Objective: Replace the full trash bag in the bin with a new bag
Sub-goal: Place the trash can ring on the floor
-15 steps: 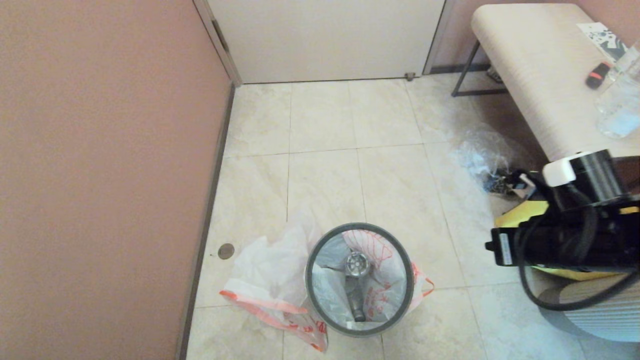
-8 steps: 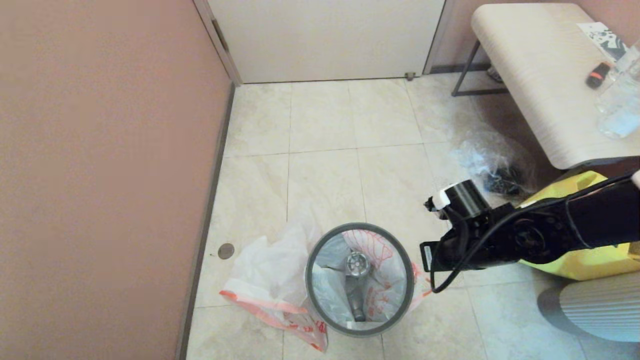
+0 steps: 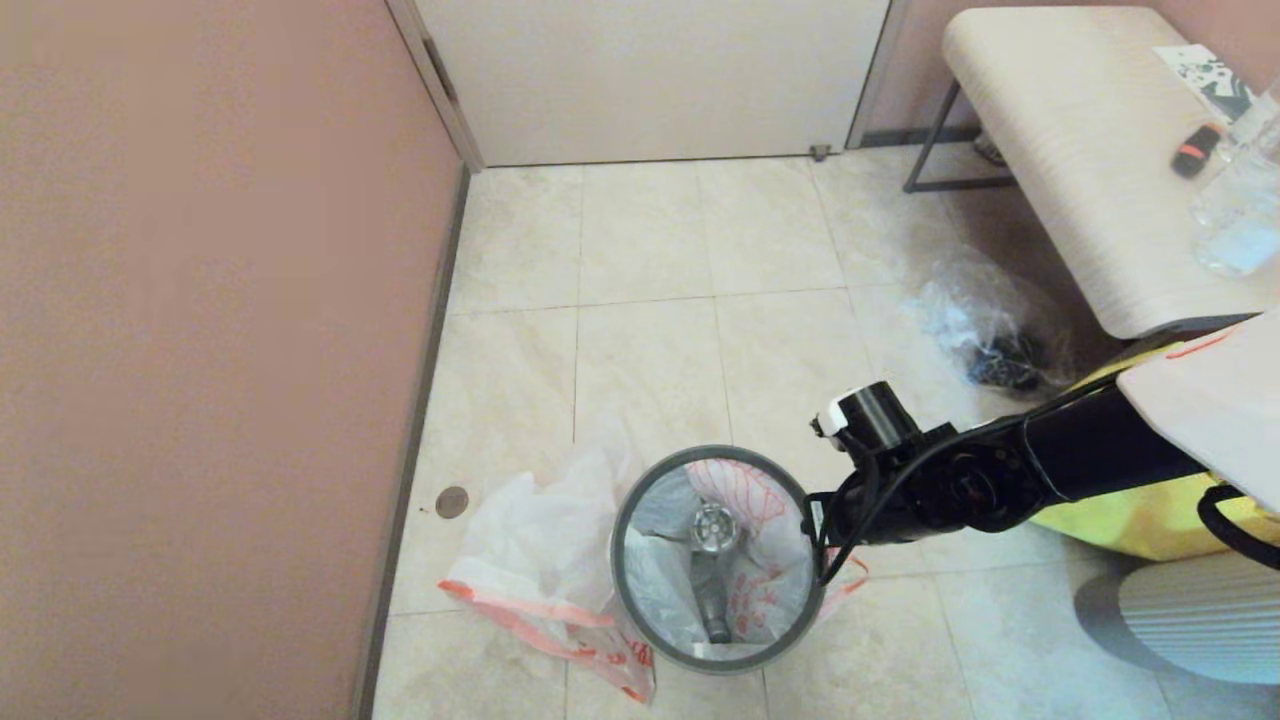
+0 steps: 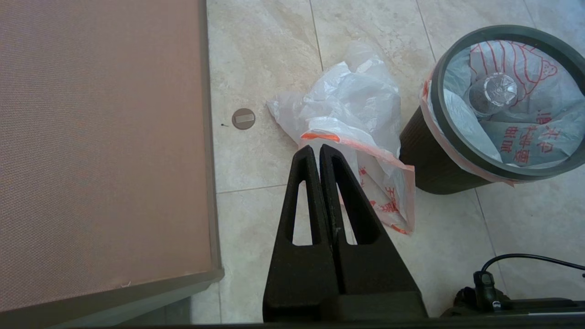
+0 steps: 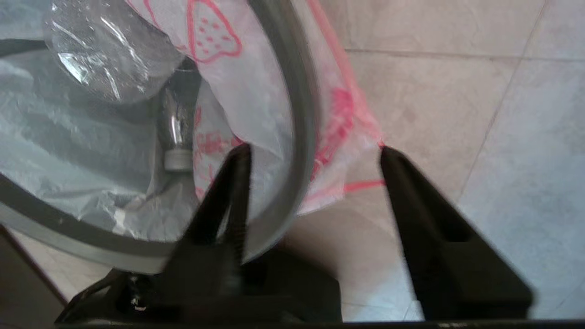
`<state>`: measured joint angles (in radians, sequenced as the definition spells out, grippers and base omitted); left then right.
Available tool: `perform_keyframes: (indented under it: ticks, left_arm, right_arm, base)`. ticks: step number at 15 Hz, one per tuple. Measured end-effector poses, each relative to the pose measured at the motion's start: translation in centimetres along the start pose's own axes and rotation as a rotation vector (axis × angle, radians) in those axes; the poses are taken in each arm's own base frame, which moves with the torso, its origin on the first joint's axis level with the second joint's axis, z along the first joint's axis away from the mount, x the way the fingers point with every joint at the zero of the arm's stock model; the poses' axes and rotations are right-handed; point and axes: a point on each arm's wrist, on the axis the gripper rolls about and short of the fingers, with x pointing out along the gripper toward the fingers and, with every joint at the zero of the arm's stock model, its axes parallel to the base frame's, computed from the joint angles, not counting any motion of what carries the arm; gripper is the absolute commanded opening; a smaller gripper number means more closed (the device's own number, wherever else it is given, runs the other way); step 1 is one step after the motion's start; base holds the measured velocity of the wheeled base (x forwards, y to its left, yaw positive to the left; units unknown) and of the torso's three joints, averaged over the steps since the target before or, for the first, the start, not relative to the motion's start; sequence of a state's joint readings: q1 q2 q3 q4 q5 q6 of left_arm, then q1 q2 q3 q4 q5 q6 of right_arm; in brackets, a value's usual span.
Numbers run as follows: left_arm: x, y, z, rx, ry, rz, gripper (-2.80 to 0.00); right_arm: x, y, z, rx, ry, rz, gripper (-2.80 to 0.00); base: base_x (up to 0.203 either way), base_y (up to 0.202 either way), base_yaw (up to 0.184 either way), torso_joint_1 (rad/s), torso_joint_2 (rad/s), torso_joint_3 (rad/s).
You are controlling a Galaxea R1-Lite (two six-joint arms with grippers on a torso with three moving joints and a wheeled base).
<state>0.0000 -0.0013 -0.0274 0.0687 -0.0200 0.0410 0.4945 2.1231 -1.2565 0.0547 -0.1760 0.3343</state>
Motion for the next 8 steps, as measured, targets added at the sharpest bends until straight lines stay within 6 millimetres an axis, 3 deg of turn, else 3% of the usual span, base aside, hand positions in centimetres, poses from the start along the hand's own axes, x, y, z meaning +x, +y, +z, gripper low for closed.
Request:
perform_keyframes:
  ticks: [3, 4, 8]
  left_arm:
    - [0.0, 0.0, 0.0, 0.0, 0.0, 0.0, -2.8]
    - [0.0, 0.0, 0.0, 0.0, 0.0, 0.0, -2.8]
    - [0.0, 0.0, 0.0, 0.0, 0.0, 0.0, -2.8]
  right_arm:
    - [1.2, 0.4, 0.4, 0.0, -0.002, 0.0, 0.0]
    - [1.5, 0.5, 0.5, -0.002, -0.004, -0.002, -2.8]
    - [2.7, 0.9, 0.9, -0.013, -0.009, -0.007, -2.8]
  base:
    - [0.0, 0.0, 0.0, 0.0, 0.0, 0.0]
    - [0.0, 0.0, 0.0, 0.0, 0.0, 0.0]
    - [0.0, 0.0, 0.0, 0.0, 0.0, 0.0]
